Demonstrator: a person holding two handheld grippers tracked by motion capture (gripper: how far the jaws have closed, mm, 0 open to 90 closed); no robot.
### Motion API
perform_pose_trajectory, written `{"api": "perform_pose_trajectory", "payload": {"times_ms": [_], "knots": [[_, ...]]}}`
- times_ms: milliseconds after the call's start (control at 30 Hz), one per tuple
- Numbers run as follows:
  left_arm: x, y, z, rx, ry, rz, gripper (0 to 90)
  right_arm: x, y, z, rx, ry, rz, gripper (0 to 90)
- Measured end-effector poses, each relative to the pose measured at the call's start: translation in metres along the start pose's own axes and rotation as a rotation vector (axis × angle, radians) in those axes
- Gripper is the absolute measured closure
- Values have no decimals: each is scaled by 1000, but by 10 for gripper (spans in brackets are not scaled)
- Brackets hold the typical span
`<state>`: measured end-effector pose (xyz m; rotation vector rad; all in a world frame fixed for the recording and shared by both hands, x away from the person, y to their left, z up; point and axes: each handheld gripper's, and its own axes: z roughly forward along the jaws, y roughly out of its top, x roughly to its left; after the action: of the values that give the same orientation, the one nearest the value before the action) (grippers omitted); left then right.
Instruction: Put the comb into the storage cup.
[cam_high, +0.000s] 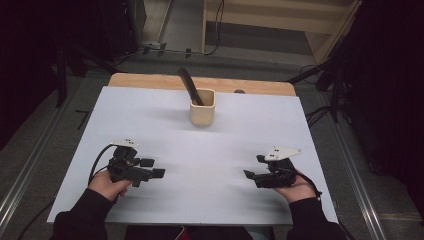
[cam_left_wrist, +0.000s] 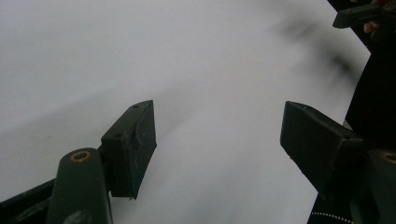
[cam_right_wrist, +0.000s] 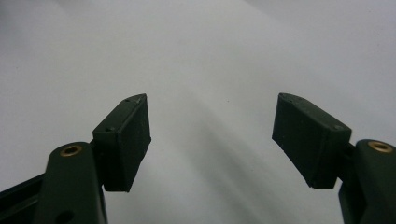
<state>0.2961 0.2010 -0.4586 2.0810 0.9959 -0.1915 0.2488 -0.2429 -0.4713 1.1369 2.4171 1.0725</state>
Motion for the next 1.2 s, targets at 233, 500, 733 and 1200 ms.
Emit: {"api": "perform_pose_trajectory", "payload": {"times_ms": [233,500,733,1200], "knots": [[3,-3,-4,-3,10,-7,273,0,0,0,2,1,-1,259],[5,-3,-3,2,14,-6,273,1,0,1,4,-1,-8,259],[5,-3,-4,3,16,-6,273,1,0,1,3,1,-11,259],[6,-3,-4,5,18,-5,273,1,0,2,5,2,-15,259]]}}
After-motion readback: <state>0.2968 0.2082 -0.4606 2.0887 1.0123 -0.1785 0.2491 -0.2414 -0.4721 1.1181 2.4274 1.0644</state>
